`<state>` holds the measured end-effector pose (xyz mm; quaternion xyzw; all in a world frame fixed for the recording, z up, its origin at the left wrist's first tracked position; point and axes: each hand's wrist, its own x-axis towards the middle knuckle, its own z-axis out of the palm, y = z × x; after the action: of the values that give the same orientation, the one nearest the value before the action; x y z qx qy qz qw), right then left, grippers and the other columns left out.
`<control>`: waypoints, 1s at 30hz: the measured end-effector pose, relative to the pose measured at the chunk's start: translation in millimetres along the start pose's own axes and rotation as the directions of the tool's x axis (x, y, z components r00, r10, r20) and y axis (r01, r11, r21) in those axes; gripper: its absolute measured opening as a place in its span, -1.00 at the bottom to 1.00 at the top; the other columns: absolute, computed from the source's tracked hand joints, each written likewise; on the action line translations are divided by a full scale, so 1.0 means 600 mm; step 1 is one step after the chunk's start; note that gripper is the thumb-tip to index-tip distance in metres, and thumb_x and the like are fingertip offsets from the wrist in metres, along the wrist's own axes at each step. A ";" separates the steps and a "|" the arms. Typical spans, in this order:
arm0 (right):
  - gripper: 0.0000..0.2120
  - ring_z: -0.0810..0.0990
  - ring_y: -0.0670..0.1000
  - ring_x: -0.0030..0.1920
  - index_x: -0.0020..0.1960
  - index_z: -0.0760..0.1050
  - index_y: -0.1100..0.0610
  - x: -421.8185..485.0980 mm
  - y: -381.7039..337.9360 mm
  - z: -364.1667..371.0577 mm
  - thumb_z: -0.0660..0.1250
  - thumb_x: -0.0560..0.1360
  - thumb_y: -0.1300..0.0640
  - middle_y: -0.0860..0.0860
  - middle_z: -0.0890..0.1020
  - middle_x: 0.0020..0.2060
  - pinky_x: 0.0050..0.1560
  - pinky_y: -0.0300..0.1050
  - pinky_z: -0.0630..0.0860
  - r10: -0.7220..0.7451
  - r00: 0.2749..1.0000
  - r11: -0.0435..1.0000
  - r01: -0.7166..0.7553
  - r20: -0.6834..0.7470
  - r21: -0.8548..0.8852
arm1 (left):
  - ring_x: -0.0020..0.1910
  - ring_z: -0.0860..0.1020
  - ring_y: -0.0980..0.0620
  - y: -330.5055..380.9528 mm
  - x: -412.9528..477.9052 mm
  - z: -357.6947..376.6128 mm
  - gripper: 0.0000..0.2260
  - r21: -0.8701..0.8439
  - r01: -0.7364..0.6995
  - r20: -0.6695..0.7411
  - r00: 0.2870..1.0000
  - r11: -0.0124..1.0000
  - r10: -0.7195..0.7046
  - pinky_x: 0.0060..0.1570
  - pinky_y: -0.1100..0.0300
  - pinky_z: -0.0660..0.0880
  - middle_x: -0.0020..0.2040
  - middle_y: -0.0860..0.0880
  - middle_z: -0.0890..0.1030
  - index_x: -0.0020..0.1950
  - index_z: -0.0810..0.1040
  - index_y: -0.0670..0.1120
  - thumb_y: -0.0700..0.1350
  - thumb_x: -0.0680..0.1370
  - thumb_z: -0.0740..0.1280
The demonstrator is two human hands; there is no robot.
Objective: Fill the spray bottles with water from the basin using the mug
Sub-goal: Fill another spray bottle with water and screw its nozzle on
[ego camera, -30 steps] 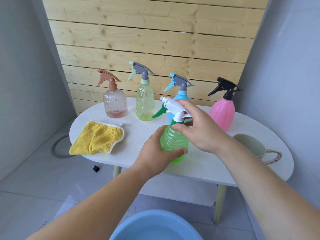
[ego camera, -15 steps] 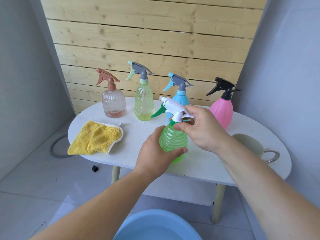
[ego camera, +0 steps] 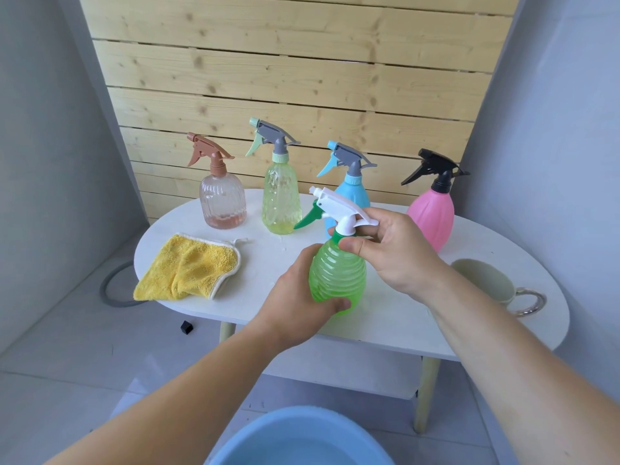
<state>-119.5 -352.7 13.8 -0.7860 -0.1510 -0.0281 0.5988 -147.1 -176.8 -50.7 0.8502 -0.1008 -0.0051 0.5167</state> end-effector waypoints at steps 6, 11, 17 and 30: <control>-0.74 0.70 0.05 0.10 0.13 0.61 0.16 0.002 0.005 0.001 0.48 0.46 0.32 0.00 0.75 -0.02 0.27 0.12 0.54 -0.018 0.999 1.000 0.017 -0.045 -0.013 | 0.16 0.61 0.10 0.001 -0.005 0.007 -0.32 0.019 -0.018 -0.058 0.998 1.000 0.019 0.21 -0.04 0.57 0.14 0.21 0.64 0.40 0.38 0.24 0.05 0.36 0.59; -0.56 0.68 -0.01 0.07 0.24 0.55 0.05 -0.008 0.007 -0.001 0.53 0.41 0.00 -0.06 0.73 0.01 0.18 -0.05 0.57 0.035 0.996 0.996 -0.042 -0.087 -0.080 | 0.13 0.64 0.12 0.001 -0.003 0.008 -0.34 -0.006 -0.008 -0.061 0.998 1.000 0.007 0.19 -0.07 0.60 0.12 0.22 0.66 0.34 0.38 0.31 0.09 0.32 0.59; -0.61 0.67 0.15 0.07 0.19 0.54 -0.07 -0.046 -0.002 -0.028 0.31 0.50 -0.28 0.05 0.64 0.11 0.13 0.16 0.62 0.343 0.939 0.904 -0.323 0.025 -0.280 | 0.08 0.64 0.15 0.006 -0.007 0.017 -0.38 0.016 -0.031 -0.140 0.990 0.999 0.033 0.12 -0.05 0.62 0.09 0.28 0.65 0.25 0.37 0.37 0.03 0.36 0.64; -0.78 0.68 0.11 0.11 0.16 0.51 -0.32 -0.080 -0.086 -0.187 0.14 0.68 -0.06 -0.10 0.66 0.16 0.18 0.03 0.61 0.127 0.979 0.991 -0.132 -0.158 -0.024 | 0.21 0.60 0.08 0.228 0.080 0.072 -0.25 0.049 -0.211 -0.059 0.975 0.976 0.214 0.17 0.09 0.56 0.24 0.19 0.65 0.55 0.36 0.25 0.12 0.41 0.60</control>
<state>-164.0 -456.6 82.6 -0.7998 -0.0518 -0.0530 0.5957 -127.9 -284.5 54.2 0.8449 -0.1747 0.0796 0.4993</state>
